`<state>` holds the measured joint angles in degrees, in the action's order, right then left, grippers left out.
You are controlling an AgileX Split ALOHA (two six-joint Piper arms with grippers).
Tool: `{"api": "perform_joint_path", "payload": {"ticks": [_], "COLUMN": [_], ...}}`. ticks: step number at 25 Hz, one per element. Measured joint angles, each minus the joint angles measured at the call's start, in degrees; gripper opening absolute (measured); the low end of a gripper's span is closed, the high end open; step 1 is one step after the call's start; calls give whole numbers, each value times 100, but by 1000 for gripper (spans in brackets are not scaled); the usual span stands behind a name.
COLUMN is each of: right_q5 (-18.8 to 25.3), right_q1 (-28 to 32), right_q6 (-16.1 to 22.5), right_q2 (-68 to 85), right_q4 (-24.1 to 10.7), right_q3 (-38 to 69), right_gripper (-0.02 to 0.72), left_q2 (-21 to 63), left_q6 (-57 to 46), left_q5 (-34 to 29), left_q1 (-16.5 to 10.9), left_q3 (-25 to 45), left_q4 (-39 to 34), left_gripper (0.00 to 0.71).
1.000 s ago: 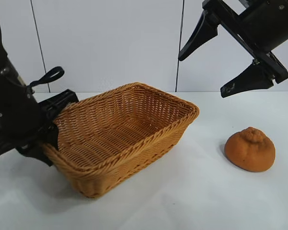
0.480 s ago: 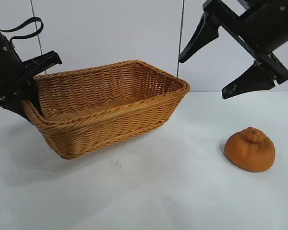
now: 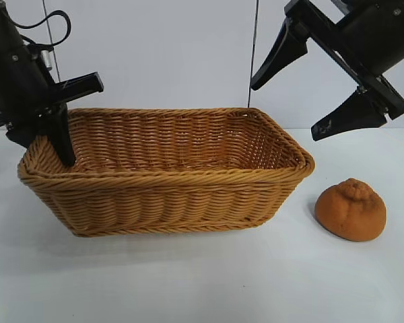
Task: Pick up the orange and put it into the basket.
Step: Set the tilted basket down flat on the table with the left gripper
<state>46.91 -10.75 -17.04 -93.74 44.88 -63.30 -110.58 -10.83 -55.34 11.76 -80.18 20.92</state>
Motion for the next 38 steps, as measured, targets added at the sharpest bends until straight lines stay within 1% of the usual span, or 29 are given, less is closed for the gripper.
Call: {"api": "perform_joint_path", "payload": {"ticks": [10,13,22,27,28,29,30,33,34,36,38], "right_q5": [-6,-12,-24,-24,-24,-24,-24,-19,-19,-19,-19], "right_q1": [0,0,0,0,0,0,0,0,0,0,0], "right_q6": [0,0,0,0,0,0,0,0,0,0,0], "right_q2": [0,0,0,0,0,0,0,0,0,0,0], "right_q4": [-18,-18,-21,-25,-25,-25,-27,-32,-34,-34,-34], "right_q3": [0,0,0,0,0,0,0,0,0,0,0], "right_gripper": [675,675,675,675,675,675,675,675,675,675,675], "left_q2": [0,-8,-758,-802,-802,-802,-802,-802,-797,-775,-717], "left_q6": [349,361,475,556,571,585,593,603,603,603,606], "left_q5": [195,384,683,718,718,718,718,646,583,395,126], "left_q1": [0,0,0,0,0,0,0,0,0,0,0], "left_q3": [-27,63,201,208,208,208,208,151,93,-87,-368], "left_q4": [-9,-3,25,71,76,78,91,105,105,111,117], "left_gripper": [82,82,82,88,108,159,237,508,570,627,652]}}
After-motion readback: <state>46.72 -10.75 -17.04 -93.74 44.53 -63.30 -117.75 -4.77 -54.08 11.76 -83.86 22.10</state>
